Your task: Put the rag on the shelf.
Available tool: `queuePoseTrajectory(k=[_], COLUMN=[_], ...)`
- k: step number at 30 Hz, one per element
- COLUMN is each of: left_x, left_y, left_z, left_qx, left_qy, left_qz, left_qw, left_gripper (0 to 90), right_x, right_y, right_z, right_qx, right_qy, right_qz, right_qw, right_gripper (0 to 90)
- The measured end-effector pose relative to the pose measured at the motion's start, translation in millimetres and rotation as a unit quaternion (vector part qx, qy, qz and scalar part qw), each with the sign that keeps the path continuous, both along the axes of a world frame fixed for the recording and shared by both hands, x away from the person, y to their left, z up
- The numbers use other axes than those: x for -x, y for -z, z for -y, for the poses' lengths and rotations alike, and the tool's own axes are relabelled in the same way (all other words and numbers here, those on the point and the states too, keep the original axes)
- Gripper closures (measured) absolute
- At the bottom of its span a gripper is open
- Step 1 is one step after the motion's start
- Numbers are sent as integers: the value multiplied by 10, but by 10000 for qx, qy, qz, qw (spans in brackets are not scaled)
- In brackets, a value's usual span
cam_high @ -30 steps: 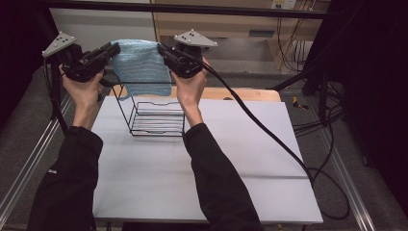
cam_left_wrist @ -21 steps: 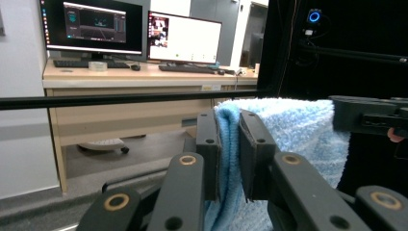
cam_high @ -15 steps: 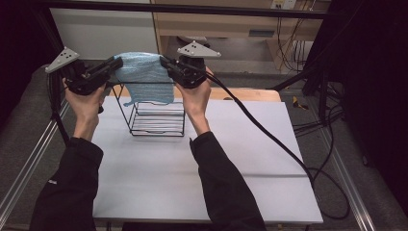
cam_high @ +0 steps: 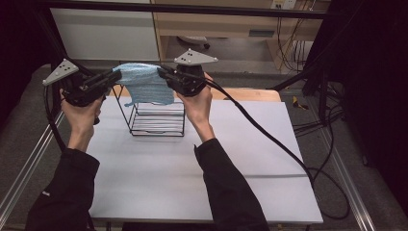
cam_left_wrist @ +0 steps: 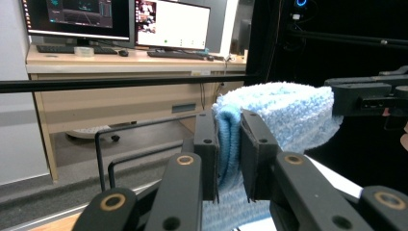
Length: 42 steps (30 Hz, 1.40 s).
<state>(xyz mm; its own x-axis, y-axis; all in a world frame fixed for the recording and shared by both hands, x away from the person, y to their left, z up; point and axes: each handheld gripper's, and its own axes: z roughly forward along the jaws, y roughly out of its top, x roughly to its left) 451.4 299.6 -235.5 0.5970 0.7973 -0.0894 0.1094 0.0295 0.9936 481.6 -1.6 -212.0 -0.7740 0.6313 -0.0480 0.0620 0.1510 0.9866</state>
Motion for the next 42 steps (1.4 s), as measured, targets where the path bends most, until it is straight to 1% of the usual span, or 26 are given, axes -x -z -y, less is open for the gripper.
queuePoseTrajectory(k=[3, 7, 11, 12, 13, 15, 17, 20, 23, 25, 28, 35, 38, 40, 42], left_x=[43, 95, 138, 150, 173, 206, 225, 201, 141, 108, 72, 100, 125, 153, 177], left_y=[20, 49, 20, -11, -64, -150, -266, -367, -409, -405, -351, -224, -177, -136, -83], left_z=[-11, -24, -38, -46, -62, -85, -93, -43, 43, 89, 156, 155, 154, 160, 172], left_qx=[-44, -94, -163, -162, -162, -89, -81, -221, -330, -397, -576, -880, -974, -1070, -1184], left_qy=[39, 70, 65, 48, 18, 4, -75, -232, -216, -175, -119, 17, 59, 91, 106], left_qz=[-22, -118, -337, -383, -381, -334, -347, -451, -562, -643, -837, -1117, -1172, -1173, -1191], left_qw=[10000, 9999, 9993, 9991, 9991, 9994, 9993, 9985, 9976, 9970, 9948, 9898, 9883, 9873, 9857], left_gripper=[779, 770, 743, 726, 713, 701, 696, 701, 744, 791, 845, 887, 890, 891, 891], right_x=[35, 73, 93, 96, 96, 104, 118, 135, 149, 156, 160, 165, 167, 176, 188], right_y=[8, 23, 41, 43, 47, 51, 55, 65, 88, 110, 135, 169, 180, 179, 170], right_z=[-3, -11, -21, -24, -27, -28, -29, -33, -19, -2, 14, 3, -5, -4, 2], right_qx=[96, 233, 354, 366, 383, 422, 481, 539, 537, 530, 551, 676, 708, 715, 688], right_qy=[-53, -123, -203, -216, -231, -247, -276, -308, -347, -375, -431, -507, -540, -564, -628], right_qz=[58, 16, -45, -63, -74, -70, -48, -18, -21, -75, -119, -222, -294, -323, -362], right_qw=[9999, 9997, 9992, 9991, 9990, 9988, 9984, 9981, 9980, 9979, 9975, 9962, 9956, 9953, 9950], right_gripper=[817, 816, 816, 816, 816, 817, 817, 816, 815, 814, 810, 791, 769, 746, 725])
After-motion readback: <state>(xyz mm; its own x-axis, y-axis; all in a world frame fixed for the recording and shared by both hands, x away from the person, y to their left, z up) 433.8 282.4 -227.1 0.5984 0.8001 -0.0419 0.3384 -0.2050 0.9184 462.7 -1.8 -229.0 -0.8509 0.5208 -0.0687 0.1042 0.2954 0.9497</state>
